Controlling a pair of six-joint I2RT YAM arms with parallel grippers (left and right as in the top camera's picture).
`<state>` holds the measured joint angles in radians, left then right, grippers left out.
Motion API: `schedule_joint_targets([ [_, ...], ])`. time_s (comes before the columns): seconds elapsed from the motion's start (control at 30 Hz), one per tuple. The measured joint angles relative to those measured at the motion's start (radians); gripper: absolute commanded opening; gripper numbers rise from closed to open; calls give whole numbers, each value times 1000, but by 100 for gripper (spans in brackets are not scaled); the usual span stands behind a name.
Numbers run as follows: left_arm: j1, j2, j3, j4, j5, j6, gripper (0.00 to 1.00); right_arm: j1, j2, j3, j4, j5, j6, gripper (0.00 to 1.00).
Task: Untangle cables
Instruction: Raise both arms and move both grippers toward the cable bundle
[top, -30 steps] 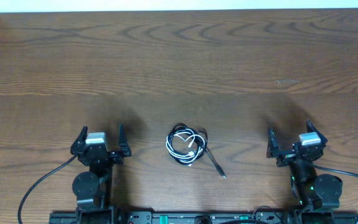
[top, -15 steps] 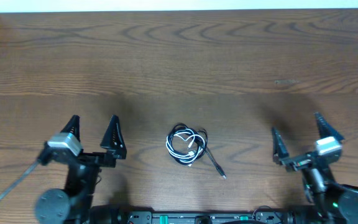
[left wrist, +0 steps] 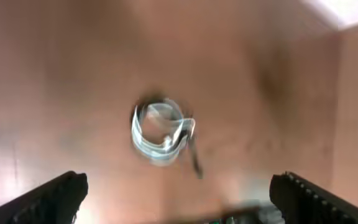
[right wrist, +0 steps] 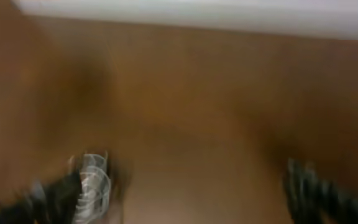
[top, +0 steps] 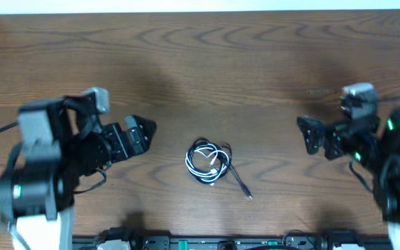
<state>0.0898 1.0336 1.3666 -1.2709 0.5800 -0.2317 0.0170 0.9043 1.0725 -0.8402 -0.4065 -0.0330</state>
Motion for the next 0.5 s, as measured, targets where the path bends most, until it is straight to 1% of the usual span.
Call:
schedule_joint_targets([
  [0.07,0,60,-1,-66,9,0,99,0,91,34,-26,-48,0,99],
  [0.1,0,91,-1,-79,14,0,91,0,140,44,-29,-81,3,99],
  [0.13,0,121,0,-92,18,0,46,0,187,46,-31,-118,9,99],
  [0.17,0,150,0,-105,21,4,20,0,228,46,-36,-155,21,99],
  [0.2,0,177,0,-117,23,0,8,0,266,46,-39,-193,34,99],
  [0.3,-3,246,0,-136,24,0,8,0,362,45,-41,-295,76,99],
  [0.33,-6,270,0,-140,24,0,7,0,390,45,-47,-328,87,97],
  [0.4,-16,303,0,-139,24,2,8,0,432,45,-55,-376,103,73],
  [0.5,-40,340,-14,-134,24,1,7,3,487,45,-66,-422,121,33],
])
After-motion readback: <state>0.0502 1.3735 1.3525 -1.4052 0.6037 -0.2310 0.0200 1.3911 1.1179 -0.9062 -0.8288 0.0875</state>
